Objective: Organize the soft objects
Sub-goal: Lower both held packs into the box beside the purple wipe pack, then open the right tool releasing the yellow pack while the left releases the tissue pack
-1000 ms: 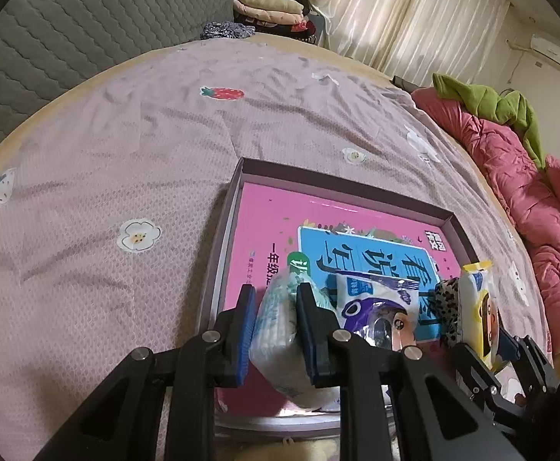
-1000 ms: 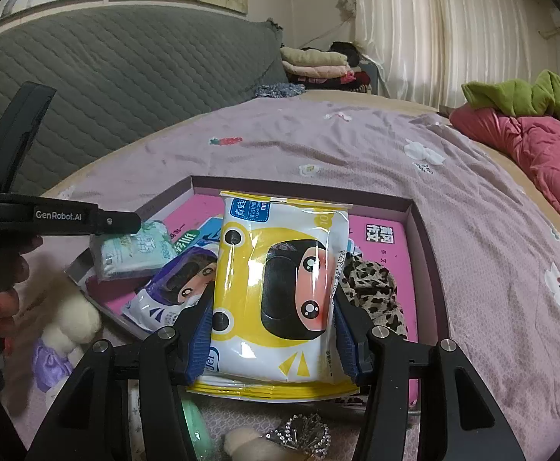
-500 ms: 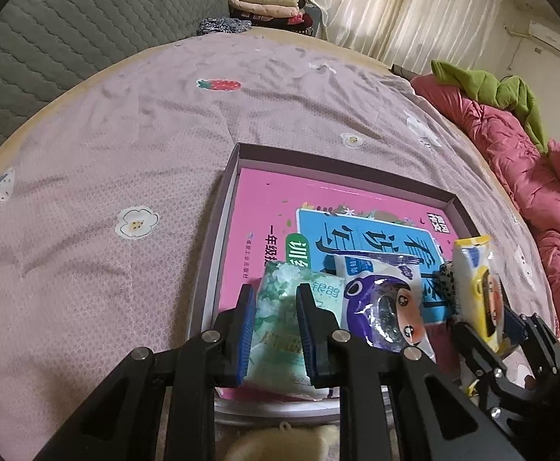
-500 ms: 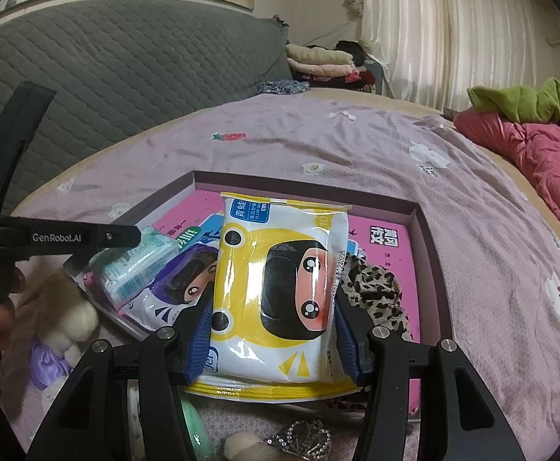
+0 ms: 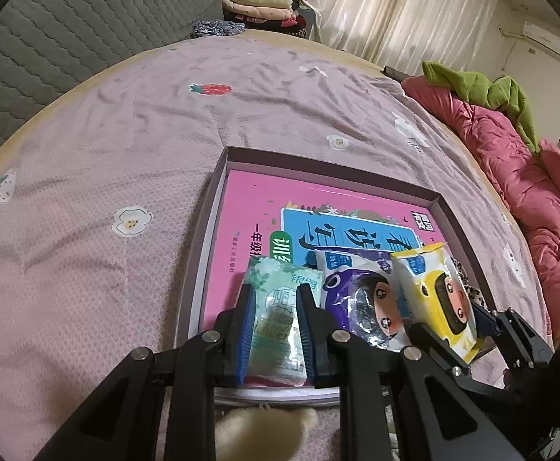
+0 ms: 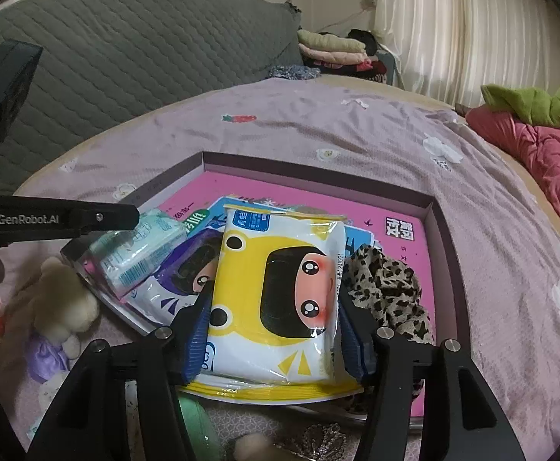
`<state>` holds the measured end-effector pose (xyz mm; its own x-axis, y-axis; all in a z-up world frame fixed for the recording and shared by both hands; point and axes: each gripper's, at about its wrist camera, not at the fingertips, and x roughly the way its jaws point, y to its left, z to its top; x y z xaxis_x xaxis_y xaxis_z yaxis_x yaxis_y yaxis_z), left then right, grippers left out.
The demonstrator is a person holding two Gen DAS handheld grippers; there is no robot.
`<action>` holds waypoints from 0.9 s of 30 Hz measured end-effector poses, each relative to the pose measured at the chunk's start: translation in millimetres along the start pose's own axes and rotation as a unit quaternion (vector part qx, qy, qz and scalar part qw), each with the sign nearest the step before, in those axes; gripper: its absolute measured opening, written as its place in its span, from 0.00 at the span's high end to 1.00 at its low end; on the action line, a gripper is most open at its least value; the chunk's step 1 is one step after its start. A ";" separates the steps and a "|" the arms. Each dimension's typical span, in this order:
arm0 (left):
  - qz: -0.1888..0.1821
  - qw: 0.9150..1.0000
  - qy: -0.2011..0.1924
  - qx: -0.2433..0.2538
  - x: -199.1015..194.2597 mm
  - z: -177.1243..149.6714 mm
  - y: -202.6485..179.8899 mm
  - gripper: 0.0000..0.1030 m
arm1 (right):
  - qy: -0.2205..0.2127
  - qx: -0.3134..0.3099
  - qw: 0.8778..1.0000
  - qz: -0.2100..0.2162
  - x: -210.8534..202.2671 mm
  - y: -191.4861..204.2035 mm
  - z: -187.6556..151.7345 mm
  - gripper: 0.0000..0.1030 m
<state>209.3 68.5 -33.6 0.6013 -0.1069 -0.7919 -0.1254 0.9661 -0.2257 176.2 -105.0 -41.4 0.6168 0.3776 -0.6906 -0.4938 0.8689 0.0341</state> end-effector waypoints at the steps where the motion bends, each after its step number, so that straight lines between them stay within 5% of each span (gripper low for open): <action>1: 0.000 1.000 0.000 0.000 -0.3 0.1 -0.5 0.78 | 0.000 0.000 1.000 0.000 0.1 0.2 0.1 0.42; 27: -0.004 1.000 0.008 0.000 -6.1 -4.6 -1.7 0.78 | 0.002 0.011 1.000 -0.005 1.6 -2.6 -2.2 0.37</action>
<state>202.2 66.4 -30.9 0.5889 -0.1193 -0.7993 -0.1199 0.9652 -0.2324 177.1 -107.4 -44.2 0.6190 0.3686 -0.6935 -0.4745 0.8792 0.0437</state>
